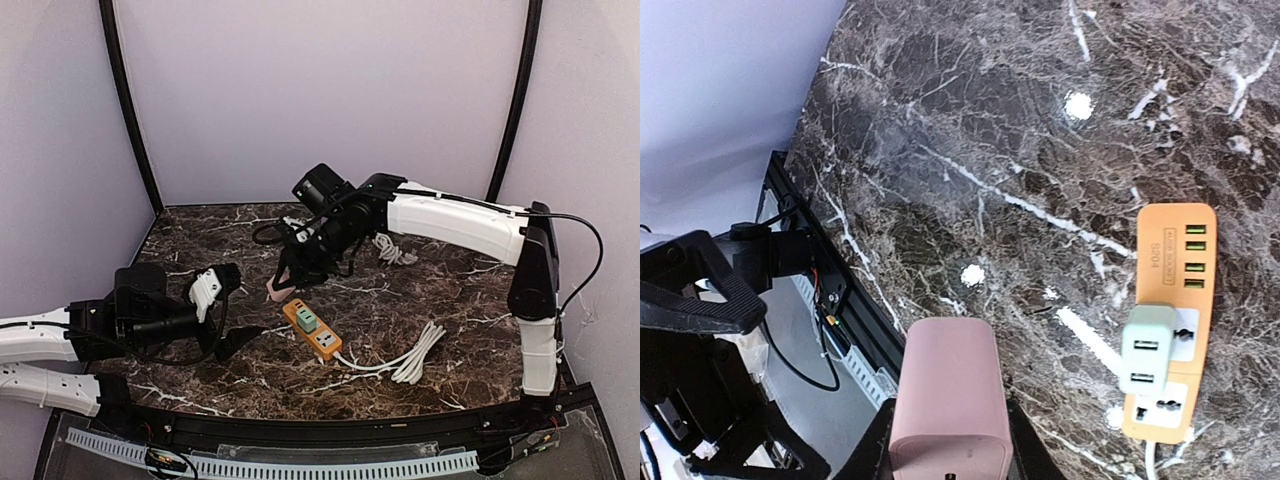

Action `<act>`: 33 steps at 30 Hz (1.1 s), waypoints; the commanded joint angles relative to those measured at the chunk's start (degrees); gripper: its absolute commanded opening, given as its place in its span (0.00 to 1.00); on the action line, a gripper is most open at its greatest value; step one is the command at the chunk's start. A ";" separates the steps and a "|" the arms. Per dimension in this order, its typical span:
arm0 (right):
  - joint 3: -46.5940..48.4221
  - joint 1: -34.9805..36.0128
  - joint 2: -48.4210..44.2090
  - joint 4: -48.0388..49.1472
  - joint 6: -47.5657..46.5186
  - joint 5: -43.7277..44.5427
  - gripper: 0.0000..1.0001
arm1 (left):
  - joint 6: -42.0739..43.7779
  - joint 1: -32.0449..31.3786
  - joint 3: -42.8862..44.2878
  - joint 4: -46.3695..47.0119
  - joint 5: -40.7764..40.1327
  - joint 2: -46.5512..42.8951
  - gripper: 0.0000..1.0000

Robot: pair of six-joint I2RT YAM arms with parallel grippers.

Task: Insert the plug

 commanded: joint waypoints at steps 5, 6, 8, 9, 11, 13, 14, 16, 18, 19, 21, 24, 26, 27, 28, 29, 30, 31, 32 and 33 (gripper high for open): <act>1.06 -3.67 -3.94 -7.01 -4.82 6.44 0.00 | -3.19 0.20 0.51 -6.32 -2.14 -5.19 0.99; 0.84 -4.23 -4.40 -7.64 -5.28 6.83 0.00 | -3.32 0.17 0.25 -6.62 -3.01 -5.60 0.99; 0.25 -5.09 -5.49 -8.55 -6.19 7.25 0.00 | -3.57 0.21 -0.06 -7.71 -4.32 -6.82 0.99; -0.27 -5.50 -6.03 -8.95 -6.56 7.41 0.00 | -3.70 0.22 -0.19 -8.32 -4.68 -7.73 0.99; -0.99 -6.09 -7.11 -9.87 -7.28 7.92 0.00 | -3.83 0.21 -0.73 -9.12 -5.58 -9.12 0.99; -1.54 -6.40 -7.97 -11.19 -8.05 8.88 0.00 | -3.95 0.15 -1.40 -10.08 -6.31 -10.49 0.99; -1.74 -6.43 -8.35 -12.13 -8.64 9.41 0.00 | -4.01 0.19 -1.56 -10.47 -6.67 -10.89 0.99; -1.97 -6.52 -8.71 -14.03 -9.66 10.09 0.00 | -4.22 0.22 -1.93 -11.59 -7.27 -12.41 0.99; -2.48 -6.53 -8.99 -15.50 -10.51 10.60 0.00 | -4.56 0.22 -2.22 -12.53 -7.69 -13.35 0.99; -2.97 -6.52 -9.42 -16.08 -10.89 10.91 0.00 | -4.67 0.22 -2.46 -13.13 -7.92 -13.68 0.99; -4.17 -6.48 -10.22 -16.28 -11.03 11.23 0.00 | -4.90 0.22 -2.78 -13.71 -8.05 -14.60 0.99; -5.83 -6.52 -11.09 -16.14 -11.20 11.05 0.00 | -4.94 0.22 -3.04 -13.98 -8.29 -15.40 0.99; -6.74 -6.46 -11.42 -16.19 -11.33 10.70 0.00 | -4.87 0.22 -2.75 -14.63 -8.52 -15.48 0.99; -7.14 -6.48 -11.49 -16.17 -11.44 10.46 0.00 | -4.95 0.22 -2.41 -14.99 -8.81 -15.49 0.99; -7.48 -6.46 -11.63 -16.16 -11.57 10.20 0.00 | -5.17 0.22 -2.24 -15.70 -8.90 -15.61 0.99; -7.79 -6.44 -11.69 -16.18 -11.65 9.94 0.00 | -5.28 0.22 -2.00 -16.05 -8.97 -15.73 0.99; -7.98 -6.43 -11.71 -16.19 -11.76 9.82 0.00 | -5.45 0.18 -1.96 -16.56 -8.98 -16.04 0.99; -8.20 -6.37 -11.65 -16.27 -11.77 9.77 0.00 | -5.51 0.20 -1.93 -16.70 -8.85 -16.25 0.99; -8.35 -6.29 -11.58 -16.33 -11.88 9.70 0.00 | -5.61 0.19 -1.99 -16.92 -8.83 -16.67 0.99; -8.50 -6.22 -11.45 -16.36 -11.90 9.63 0.00 | -5.63 0.21 -2.07 -16.97 -8.88 -16.88 0.99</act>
